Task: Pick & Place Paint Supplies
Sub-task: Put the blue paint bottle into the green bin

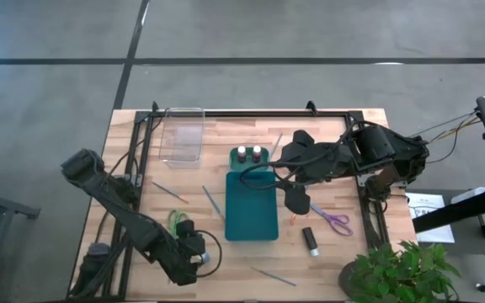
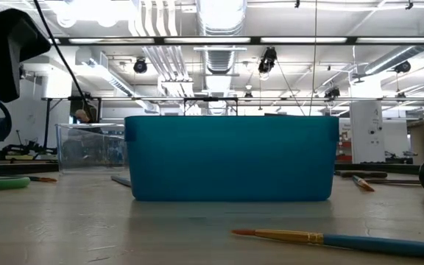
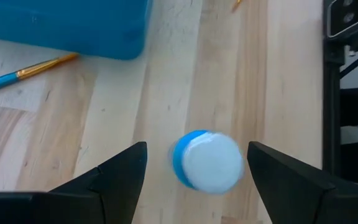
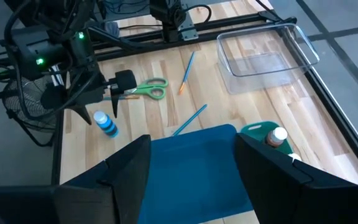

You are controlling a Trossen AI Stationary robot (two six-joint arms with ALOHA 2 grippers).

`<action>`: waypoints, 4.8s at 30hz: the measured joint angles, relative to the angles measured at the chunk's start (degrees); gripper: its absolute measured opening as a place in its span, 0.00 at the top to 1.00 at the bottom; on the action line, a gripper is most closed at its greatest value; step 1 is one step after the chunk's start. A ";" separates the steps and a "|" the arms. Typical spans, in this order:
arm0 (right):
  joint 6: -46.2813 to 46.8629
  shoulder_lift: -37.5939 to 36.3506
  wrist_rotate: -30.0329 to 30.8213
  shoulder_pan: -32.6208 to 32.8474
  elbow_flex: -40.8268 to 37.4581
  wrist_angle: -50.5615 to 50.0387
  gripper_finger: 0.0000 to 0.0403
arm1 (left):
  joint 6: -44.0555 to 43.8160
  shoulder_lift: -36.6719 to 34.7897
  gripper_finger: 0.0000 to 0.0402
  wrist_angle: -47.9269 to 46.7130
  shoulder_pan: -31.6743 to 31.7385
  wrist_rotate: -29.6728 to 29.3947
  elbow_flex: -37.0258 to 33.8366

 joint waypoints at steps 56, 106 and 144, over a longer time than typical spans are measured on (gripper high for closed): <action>22.98 -4.98 21.03 16.41 0.04 -12.59 0.43 | 39.02 -12.05 0.71 -24.80 45.49 8.82 19.62; 30.08 -4.81 29.98 18.58 -0.09 -12.32 0.43 | 43.52 9.74 0.71 -8.39 54.97 11.71 23.18; 29.83 -4.81 30.42 18.57 -0.10 -12.32 0.43 | 37.47 9.74 0.71 -0.46 57.99 13.81 15.58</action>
